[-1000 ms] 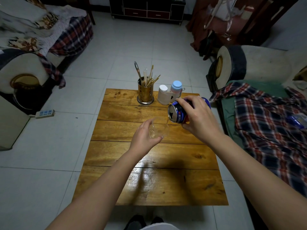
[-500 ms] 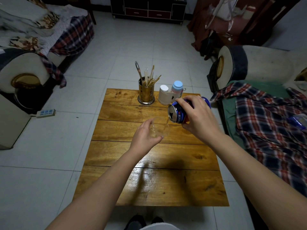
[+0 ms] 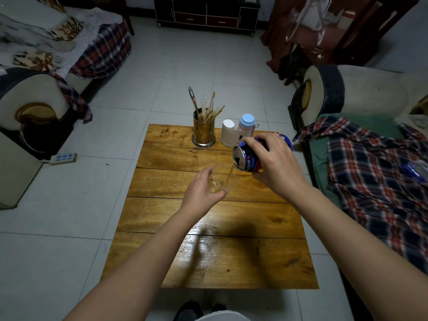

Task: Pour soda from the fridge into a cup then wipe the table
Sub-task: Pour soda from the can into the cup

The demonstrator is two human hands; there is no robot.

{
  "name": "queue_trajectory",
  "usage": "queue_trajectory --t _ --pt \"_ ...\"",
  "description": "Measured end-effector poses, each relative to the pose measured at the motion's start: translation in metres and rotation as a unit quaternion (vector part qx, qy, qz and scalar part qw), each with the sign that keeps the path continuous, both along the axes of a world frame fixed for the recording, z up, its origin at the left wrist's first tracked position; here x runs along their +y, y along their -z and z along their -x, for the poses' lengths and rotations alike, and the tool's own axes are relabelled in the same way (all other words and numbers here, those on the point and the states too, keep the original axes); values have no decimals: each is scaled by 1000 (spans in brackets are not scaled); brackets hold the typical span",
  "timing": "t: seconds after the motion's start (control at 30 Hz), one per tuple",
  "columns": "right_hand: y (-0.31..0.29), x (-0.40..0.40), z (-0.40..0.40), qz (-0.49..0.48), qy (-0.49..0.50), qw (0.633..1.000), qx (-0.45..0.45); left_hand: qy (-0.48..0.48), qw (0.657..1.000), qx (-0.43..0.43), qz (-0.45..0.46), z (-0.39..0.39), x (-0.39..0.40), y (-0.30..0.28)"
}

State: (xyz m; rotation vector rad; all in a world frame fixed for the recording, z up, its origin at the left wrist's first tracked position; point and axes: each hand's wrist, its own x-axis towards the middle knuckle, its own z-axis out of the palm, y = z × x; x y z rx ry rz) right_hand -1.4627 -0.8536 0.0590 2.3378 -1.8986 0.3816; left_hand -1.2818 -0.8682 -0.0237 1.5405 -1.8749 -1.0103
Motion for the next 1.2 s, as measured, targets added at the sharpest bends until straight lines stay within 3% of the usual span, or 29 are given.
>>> queue_trajectory --t 1.2 --pt "1 0 -1 3 -7 1000 14 6 1000 14 -5 2 2 0"
